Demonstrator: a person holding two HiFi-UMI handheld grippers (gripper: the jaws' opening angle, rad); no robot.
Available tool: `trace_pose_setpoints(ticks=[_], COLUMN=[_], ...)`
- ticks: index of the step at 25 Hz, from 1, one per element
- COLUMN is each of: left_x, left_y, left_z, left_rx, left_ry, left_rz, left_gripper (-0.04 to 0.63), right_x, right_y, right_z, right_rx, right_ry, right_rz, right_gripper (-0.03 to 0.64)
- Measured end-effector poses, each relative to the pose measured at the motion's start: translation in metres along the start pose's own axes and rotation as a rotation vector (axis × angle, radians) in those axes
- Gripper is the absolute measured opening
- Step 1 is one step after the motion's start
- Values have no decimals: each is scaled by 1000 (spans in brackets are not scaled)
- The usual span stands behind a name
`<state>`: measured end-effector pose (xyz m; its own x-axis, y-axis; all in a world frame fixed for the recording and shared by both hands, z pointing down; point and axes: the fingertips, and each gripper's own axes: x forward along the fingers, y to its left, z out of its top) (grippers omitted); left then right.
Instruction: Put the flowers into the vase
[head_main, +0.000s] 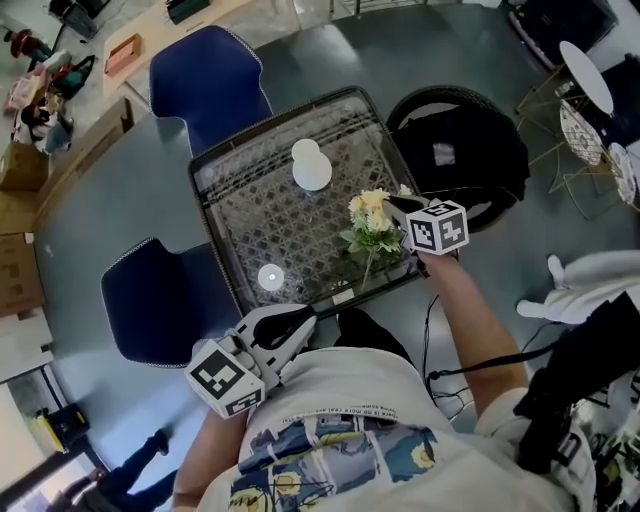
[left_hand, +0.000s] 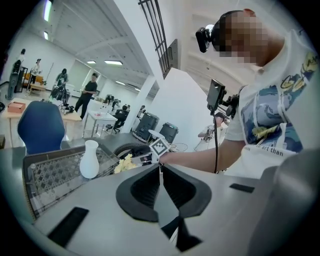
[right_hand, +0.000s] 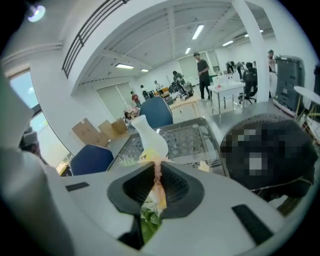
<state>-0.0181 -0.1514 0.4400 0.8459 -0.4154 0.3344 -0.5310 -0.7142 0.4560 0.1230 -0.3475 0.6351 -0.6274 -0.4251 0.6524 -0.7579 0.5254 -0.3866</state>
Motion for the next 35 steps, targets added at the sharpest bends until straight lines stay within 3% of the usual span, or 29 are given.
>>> trace_pose_setpoints(ticks=[7, 21, 27, 35], left_x=[-19, -60, -76, -83], left_y=[-5, -3, 7, 14], left_z=[5, 7, 13, 11], left_rx=[25, 29, 13, -8], left_ry=[-24, -86, -107, -130], left_rz=[-12, 65, 105, 179], left_gripper=[11, 11, 11, 11], right_x=[-49, -119, -112, -85], right_y=[32, 112, 136, 159], right_z=[90, 255, 304, 324], right_rx=[-147, -416, -500, -572], right_ry=[-162, -456, -537, -590], right_rz=[-50, -68, -88, -39], right_gripper=[41, 41, 41, 41])
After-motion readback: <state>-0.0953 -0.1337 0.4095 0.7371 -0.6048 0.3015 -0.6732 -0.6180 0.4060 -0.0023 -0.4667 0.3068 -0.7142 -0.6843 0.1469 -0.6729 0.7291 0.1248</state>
